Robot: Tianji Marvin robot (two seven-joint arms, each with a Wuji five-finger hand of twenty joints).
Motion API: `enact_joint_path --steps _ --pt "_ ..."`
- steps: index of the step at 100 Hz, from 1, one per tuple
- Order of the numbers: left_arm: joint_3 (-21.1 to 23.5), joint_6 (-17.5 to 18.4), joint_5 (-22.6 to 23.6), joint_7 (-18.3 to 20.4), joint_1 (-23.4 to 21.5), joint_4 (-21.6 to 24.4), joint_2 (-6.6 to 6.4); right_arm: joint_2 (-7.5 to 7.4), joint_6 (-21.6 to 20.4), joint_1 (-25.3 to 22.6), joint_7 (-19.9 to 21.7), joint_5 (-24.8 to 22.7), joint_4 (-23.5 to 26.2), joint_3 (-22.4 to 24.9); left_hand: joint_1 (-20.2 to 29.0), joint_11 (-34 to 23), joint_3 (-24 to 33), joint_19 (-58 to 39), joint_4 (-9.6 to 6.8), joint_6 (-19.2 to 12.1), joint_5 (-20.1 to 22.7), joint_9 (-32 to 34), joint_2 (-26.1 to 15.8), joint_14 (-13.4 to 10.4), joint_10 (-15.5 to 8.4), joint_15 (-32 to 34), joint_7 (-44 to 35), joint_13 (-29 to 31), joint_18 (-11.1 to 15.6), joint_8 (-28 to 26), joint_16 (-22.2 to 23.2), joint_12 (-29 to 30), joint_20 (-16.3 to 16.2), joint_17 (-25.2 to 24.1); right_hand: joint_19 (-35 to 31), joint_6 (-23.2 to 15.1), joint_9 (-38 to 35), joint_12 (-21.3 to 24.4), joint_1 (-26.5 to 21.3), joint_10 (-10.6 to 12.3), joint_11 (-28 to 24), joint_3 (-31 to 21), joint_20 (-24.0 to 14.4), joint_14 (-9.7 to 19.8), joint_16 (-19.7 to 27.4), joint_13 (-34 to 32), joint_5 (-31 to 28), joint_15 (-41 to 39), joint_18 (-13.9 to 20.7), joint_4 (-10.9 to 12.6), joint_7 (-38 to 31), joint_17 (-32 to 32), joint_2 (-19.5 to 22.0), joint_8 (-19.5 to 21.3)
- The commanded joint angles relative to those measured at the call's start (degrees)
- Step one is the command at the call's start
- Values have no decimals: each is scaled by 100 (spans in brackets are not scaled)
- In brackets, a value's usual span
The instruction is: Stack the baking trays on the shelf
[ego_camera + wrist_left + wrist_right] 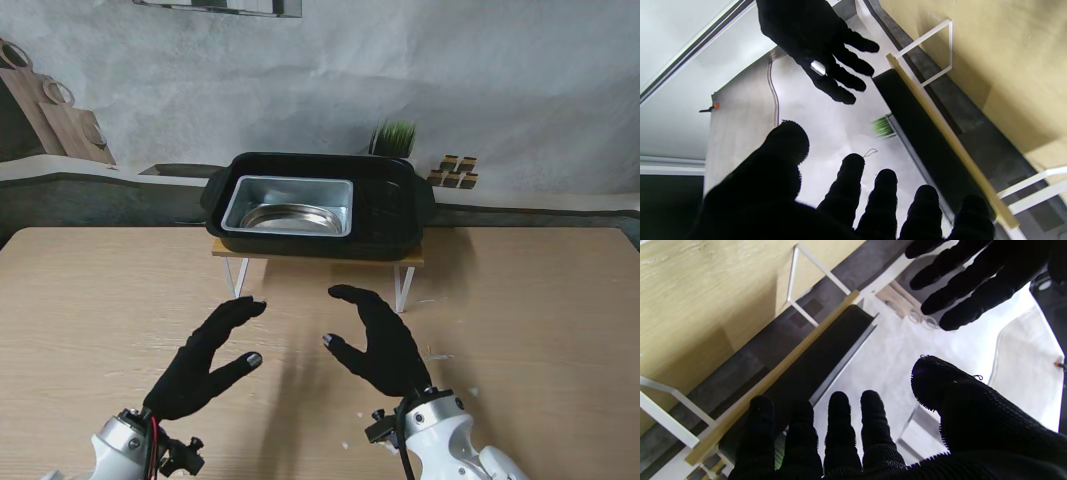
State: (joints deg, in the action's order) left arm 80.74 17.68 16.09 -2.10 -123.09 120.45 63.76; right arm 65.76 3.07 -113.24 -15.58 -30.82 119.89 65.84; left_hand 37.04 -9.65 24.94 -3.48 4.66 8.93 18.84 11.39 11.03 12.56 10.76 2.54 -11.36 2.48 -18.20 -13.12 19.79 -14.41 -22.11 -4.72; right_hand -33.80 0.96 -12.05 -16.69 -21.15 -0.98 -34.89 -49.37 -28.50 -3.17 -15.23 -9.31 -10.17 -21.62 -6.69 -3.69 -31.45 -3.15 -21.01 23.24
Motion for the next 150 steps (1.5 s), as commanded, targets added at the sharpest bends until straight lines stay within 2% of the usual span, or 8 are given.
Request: enact_joint_path --steps 1,17,32,42,50,82,87,150 --pt "-95 -168 -159 204 5 -95 30 61 -99 62 25 48 -246 -77 -63 190 -174 256 -106 -250 -191 -197 -230 -273 -343 -157 93 -122 284 84 -227 119 236 43 394 -203 159 107 -27 279 348 -179 175 342 168 210 230 304 346 277 53 151 114 -114" --pt "-343 -290 -391 289 245 -445 24 38 -478 238 104 127 -706 -187 23 443 -271 360 -81 -420 -414 -304 -299 -480 -577 -270 80 -123 447 147 -600 234 594 84 1147 -401 129 441 61 552 1239 -203 297 670 536 212 543 1031 887 256 -7 311 115 -348" --pt "-583 -222 -357 85 530 -842 63 50 -774 432 43 163 -1144 -308 61 647 -320 367 -44 -559 -645 -364 -362 -599 -764 -292 -48 -117 546 213 -876 271 812 107 1492 -766 113 687 379 819 1930 183 235 865 778 236 567 1478 1085 227 804 432 280 -675" --pt "-745 -265 -268 -67 711 -1082 94 114 -928 601 -111 392 -1460 -440 73 704 -328 364 -34 -631 -733 -395 -389 -635 -812 -292 -105 -119 581 247 -954 273 885 113 1522 -973 108 730 503 910 2062 365 156 859 785 239 571 1513 1008 236 1104 498 417 -598" --pt "-885 -320 -122 -241 872 -1299 125 141 -992 697 -108 597 -1650 -512 141 699 -303 364 -36 -641 -711 -384 -368 -619 -801 -289 -152 -114 576 241 -966 252 906 116 1641 -1087 132 858 576 885 2412 506 -122 820 690 305 492 1699 959 271 1695 552 575 130" --pt "-1240 -617 -67 -586 1209 -1691 217 120 -1425 829 106 861 -2205 -482 315 560 -164 224 -39 -655 -715 -345 -291 -512 -680 -174 -373 -107 499 180 -718 37 792 97 1760 -1205 145 876 655 994 2441 512 -244 846 588 323 435 1760 965 293 2443 552 679 755" --pt "-1271 -627 -61 -659 1218 -1711 234 125 -1530 835 82 872 -2284 -477 314 548 -167 201 -33 -656 -720 -340 -299 -493 -669 -156 -396 -102 486 173 -677 20 763 94 1812 -1247 138 897 710 1005 2526 487 -336 852 558 325 344 1792 960 278 2946 546 701 1452" --pt "-1132 -474 -217 -544 1042 -1449 212 105 -1918 882 239 1069 -2418 -497 314 500 -151 187 -24 -619 -667 -320 -297 -489 -644 -178 -436 -112 495 178 -527 14 657 64 1941 -1421 144 1053 887 1205 2835 947 -331 974 510 418 235 2102 1005 322 3275 678 1031 1017"
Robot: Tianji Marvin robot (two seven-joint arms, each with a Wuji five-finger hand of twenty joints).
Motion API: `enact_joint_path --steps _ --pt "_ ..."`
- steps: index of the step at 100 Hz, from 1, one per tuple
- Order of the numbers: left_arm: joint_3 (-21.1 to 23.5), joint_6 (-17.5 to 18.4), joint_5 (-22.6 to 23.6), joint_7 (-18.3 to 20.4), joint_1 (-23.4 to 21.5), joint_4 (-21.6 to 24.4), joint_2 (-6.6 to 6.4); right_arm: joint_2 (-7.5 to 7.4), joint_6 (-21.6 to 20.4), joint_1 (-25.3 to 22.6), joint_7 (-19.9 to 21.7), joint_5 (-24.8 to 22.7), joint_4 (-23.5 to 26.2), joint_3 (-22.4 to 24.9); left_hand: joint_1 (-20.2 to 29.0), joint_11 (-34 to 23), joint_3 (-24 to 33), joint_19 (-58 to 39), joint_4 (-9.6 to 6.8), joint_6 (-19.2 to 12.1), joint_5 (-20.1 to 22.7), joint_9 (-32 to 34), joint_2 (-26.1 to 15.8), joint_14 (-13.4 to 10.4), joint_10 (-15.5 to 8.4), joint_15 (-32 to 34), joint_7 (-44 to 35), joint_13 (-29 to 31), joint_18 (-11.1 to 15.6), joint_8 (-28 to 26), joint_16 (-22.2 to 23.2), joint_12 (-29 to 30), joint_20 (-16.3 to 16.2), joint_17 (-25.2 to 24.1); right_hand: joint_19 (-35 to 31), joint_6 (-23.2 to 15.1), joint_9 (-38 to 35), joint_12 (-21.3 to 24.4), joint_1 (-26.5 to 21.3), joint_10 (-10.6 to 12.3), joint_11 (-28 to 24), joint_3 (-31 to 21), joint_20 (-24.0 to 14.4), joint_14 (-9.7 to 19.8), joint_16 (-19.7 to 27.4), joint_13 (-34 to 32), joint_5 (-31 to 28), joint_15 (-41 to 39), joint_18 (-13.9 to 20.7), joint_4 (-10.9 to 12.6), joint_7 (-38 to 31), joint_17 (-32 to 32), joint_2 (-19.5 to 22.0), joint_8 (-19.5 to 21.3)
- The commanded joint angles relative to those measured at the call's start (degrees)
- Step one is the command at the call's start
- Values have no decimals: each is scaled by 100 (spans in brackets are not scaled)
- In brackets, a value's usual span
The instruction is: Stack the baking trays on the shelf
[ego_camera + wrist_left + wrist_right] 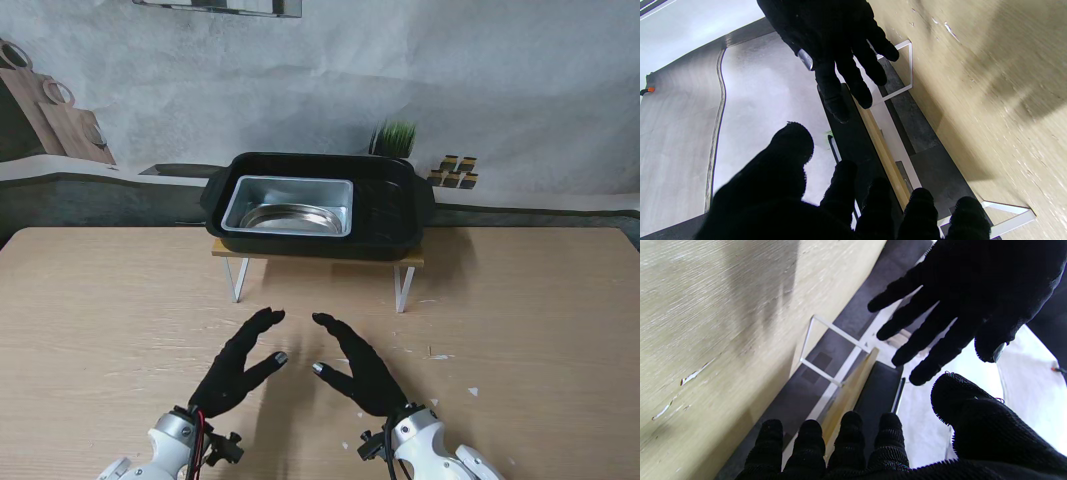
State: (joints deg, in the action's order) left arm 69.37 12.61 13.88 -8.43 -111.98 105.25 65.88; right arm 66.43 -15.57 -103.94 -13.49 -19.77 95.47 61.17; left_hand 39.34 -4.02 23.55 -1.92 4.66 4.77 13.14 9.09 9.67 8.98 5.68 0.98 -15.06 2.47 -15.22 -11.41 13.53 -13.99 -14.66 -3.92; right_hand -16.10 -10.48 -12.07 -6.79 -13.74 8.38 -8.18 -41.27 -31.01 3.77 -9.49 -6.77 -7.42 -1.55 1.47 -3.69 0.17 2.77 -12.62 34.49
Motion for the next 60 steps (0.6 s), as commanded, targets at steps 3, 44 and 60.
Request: enact_joint_path --steps 3,44,60 --pt "10 43 12 93 -80 78 -3 39 -68 -48 17 -52 25 -35 81 -66 -14 35 -24 -200 -89 -87 -161 -132 -128 -23 -72 -108 197 6 98 -31 -86 -14 173 -273 145 63 139 270 165 139 -78 280 -68 163 -40 97 189 326 110 83 198 -114" --pt "61 98 -46 179 -164 154 -22 46 -41 -67 -37 -97 46 -48 108 -98 -18 64 -29 -181 -85 -78 -154 -133 -126 -25 -87 -107 205 1 93 -71 -65 -3 204 -263 143 62 102 248 171 158 -59 282 -104 162 -41 120 206 343 76 68 207 -154" --pt "61 111 -62 197 -151 145 -24 47 -24 -70 -46 -106 49 -46 110 -107 -17 68 -31 -182 -87 -74 -150 -134 -127 -21 -99 -105 205 -5 97 -87 -62 -2 212 -253 147 63 102 230 175 154 -54 288 -110 162 -39 128 213 344 63 64 208 -150"
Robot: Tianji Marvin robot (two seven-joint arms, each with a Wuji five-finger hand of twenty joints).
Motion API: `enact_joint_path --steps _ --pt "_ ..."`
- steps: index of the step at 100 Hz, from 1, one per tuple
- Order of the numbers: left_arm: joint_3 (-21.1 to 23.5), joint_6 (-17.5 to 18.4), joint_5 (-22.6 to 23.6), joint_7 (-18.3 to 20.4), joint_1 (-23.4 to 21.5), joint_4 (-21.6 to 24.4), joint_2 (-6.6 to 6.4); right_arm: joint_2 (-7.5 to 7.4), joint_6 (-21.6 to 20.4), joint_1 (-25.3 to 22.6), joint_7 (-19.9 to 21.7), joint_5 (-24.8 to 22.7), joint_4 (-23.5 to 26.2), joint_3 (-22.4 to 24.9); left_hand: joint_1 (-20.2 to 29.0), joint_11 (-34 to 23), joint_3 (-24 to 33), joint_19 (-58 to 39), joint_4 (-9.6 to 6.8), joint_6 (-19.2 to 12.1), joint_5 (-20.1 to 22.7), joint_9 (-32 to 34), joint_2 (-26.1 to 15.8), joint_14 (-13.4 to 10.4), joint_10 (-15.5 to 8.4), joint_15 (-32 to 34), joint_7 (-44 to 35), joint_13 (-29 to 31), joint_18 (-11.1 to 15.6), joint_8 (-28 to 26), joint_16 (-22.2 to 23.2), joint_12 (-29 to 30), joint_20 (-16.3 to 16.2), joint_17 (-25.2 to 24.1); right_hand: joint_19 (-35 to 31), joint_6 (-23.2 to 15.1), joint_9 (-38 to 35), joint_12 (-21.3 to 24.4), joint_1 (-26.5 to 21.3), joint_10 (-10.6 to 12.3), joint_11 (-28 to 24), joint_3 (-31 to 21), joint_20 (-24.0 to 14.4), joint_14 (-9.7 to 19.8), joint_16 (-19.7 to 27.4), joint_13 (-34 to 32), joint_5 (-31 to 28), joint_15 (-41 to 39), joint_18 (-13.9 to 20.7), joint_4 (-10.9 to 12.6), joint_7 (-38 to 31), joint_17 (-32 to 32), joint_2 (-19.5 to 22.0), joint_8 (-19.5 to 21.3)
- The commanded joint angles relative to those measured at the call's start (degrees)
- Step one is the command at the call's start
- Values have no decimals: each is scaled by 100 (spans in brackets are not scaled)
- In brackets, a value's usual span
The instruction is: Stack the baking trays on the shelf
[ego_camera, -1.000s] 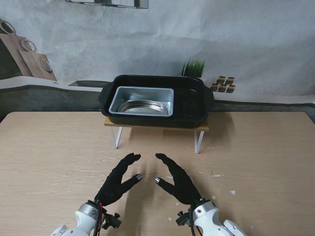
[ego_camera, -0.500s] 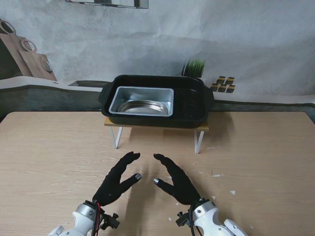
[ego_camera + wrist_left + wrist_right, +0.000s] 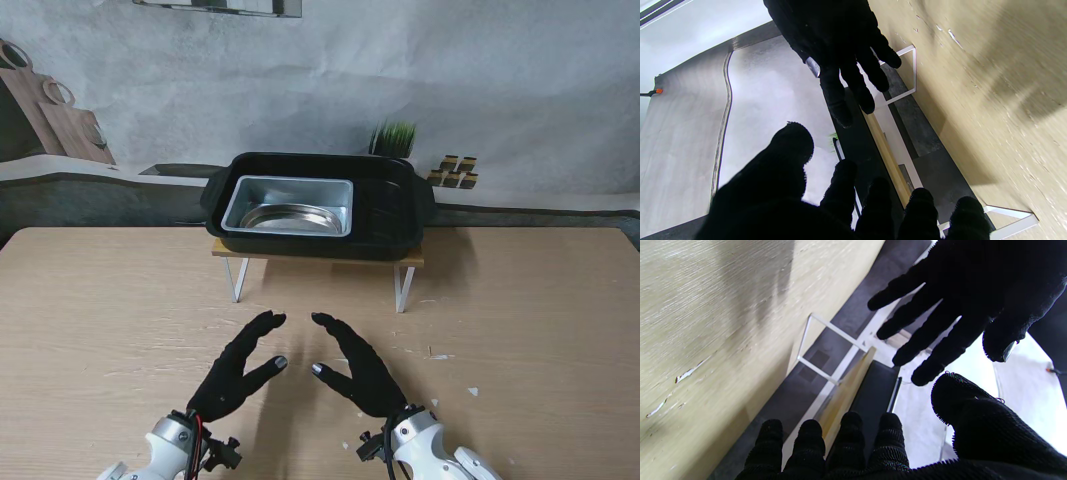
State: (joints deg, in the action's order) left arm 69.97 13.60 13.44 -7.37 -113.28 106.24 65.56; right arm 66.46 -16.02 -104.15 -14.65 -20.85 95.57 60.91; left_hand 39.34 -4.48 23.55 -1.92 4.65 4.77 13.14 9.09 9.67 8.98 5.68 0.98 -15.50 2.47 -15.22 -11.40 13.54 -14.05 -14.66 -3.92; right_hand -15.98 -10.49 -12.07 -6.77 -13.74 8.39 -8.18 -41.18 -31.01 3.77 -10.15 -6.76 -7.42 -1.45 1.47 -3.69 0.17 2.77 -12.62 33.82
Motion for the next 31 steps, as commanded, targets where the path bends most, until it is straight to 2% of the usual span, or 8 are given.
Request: enact_joint_path --steps 1,31 --pt "1 12 -19 90 -20 45 9 44 23 -50 70 4 39 -20 111 -62 -17 68 -30 -182 -83 -74 -149 -136 -123 -20 -58 -104 205 -7 97 -83 -62 -2 201 -251 145 61 104 230 174 146 -53 289 -45 159 -39 117 213 343 62 64 206 -84" --pt "-37 -57 -99 101 59 22 17 48 39 -111 99 110 102 28 111 -68 -9 75 -31 -169 -90 -76 -142 -131 -106 -20 -74 -107 206 -14 102 -102 -54 -1 217 -240 137 53 102 233 160 129 -41 295 -51 161 -38 126 237 344 47 56 206 -65"
